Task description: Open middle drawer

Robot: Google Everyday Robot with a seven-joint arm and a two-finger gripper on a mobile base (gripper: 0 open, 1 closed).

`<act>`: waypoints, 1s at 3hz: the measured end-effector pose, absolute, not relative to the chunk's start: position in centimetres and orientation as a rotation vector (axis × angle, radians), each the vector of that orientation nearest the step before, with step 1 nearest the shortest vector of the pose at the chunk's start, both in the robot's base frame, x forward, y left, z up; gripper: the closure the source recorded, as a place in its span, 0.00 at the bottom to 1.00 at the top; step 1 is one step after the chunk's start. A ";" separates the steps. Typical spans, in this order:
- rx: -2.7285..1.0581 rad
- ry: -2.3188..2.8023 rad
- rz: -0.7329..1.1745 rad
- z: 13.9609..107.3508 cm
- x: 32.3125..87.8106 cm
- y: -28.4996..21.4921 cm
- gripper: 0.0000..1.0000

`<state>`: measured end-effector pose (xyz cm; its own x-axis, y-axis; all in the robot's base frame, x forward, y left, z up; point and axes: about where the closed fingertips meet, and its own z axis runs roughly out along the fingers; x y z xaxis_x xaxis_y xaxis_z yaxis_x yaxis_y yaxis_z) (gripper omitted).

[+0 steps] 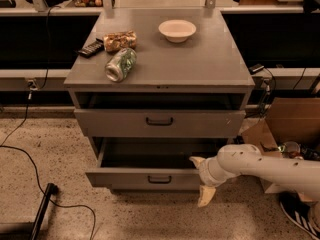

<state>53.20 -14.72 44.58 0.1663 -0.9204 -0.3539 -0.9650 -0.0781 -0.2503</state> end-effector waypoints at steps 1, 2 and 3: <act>-2.030 1.784 0.144 44.5 53.2 -14.7 0.00; -2.061 1.791 0.136 44.1 53.4 -14.6 0.02; -2.092 1.800 0.126 43.6 53.5 -14.7 0.02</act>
Offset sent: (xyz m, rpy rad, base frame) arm 0.0044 0.0009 -0.0012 -0.0313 0.0088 0.0110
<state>53.53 -14.73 43.57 0.1773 -0.9348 -0.3077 -0.9686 -0.1103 -0.2230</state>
